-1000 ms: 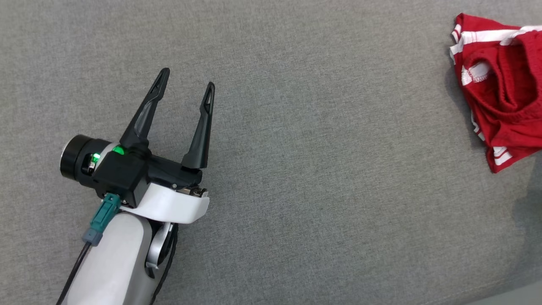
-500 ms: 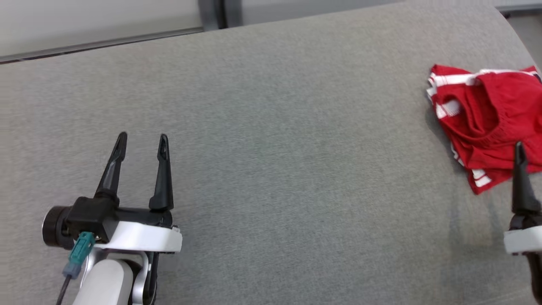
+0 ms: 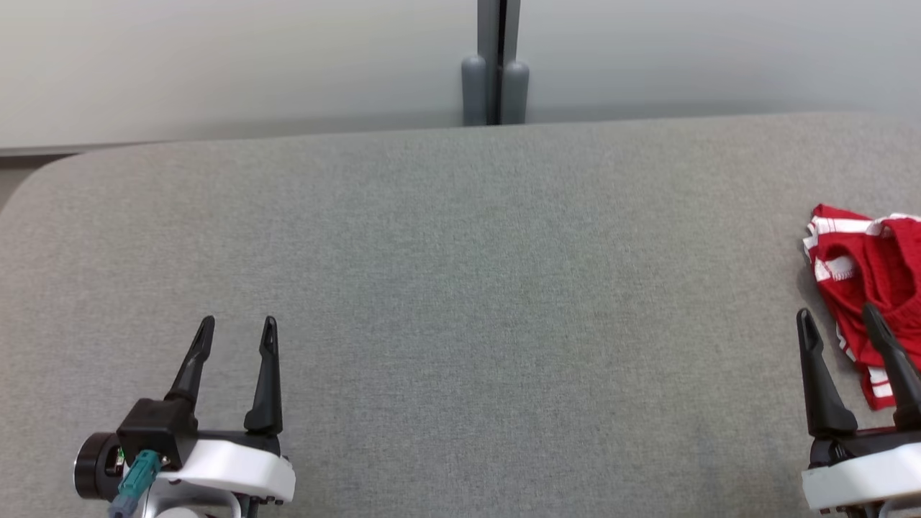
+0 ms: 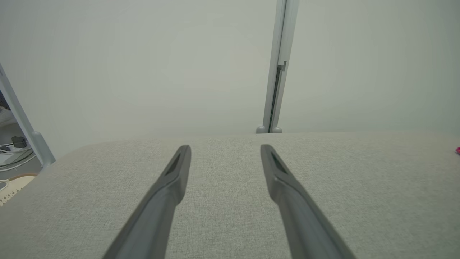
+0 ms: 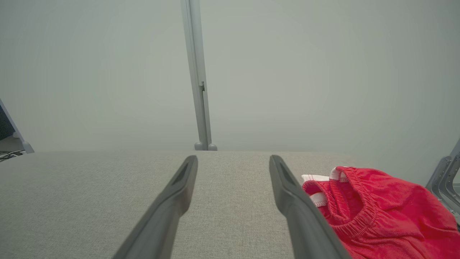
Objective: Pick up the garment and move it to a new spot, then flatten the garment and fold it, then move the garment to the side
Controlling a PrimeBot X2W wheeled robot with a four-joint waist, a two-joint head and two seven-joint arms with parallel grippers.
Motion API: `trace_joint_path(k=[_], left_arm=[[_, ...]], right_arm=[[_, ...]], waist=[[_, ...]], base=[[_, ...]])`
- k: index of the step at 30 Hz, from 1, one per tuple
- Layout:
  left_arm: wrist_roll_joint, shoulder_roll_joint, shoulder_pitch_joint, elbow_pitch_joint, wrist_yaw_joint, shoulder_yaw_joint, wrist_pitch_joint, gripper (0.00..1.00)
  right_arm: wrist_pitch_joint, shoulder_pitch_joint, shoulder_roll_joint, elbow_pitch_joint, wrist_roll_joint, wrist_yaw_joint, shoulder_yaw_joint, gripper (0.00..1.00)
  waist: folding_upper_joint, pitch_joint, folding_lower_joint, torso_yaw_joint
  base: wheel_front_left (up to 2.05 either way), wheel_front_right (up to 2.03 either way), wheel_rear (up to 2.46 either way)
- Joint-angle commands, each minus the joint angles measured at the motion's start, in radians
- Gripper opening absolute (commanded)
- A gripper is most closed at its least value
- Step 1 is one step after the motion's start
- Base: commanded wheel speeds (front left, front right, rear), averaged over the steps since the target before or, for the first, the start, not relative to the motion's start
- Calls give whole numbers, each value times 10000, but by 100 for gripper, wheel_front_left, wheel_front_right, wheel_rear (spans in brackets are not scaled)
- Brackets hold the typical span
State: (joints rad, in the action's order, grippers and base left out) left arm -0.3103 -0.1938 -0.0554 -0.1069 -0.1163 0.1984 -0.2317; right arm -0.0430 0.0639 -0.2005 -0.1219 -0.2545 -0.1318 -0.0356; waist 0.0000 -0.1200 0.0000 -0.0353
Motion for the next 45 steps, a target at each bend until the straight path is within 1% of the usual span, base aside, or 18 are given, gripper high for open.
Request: trace_joint_path(k=[1, 4, 6, 7, 11, 18, 30, 45], left_arm=[[-72, -41, 131, -10, 3, -13, -3, 100], [-111, -72, 360, -21, 46, 34, -7, 100], [8, 11, 600, 47, -61, 191, 15, 100], [-14, 17, 657, 80, -43, 222, 16, 100], [-19, -70, 961, 41, -5, 347, 95, 100], [-110, -229, 1336, -18, -145, 263, 179, 100], [-229, -376, 1537, 88, -232, 223, 308, 100], [-232, -435, 1484, 62, -347, 337, 297, 100]], right_arm=[[63, 188, 28, -86, -15, 22, -17, 100], [184, 499, 62, -149, 7, 22, 1, 100], [265, 702, 58, -224, 2, 22, -28, 100], [316, 802, 71, -273, 23, 22, -67, 100], [529, 1230, 115, -469, 62, 17, -82, 100], [690, 1612, 214, -627, 37, 17, -119, 100], [685, 1722, 300, -600, -70, 17, -98, 100], [544, 1671, 202, -536, -140, 17, -108, 100]], waist=[[0, 377, 0, -201], [0, 728, 0, -175], [0, 908, 0, -156], [0, 1022, 0, -167], [0, 1417, 0, -138], [0, 1866, 0, -55], [0, 2047, 0, -62], [0, 1991, 0, -75]], base=[[0, 0, 0], [0, 0, 0], [0, 0, 0], [0, 0, 0], [0, 0, 0], [0, 0, 0], [0, 0, 0], [0, 0, 0]])
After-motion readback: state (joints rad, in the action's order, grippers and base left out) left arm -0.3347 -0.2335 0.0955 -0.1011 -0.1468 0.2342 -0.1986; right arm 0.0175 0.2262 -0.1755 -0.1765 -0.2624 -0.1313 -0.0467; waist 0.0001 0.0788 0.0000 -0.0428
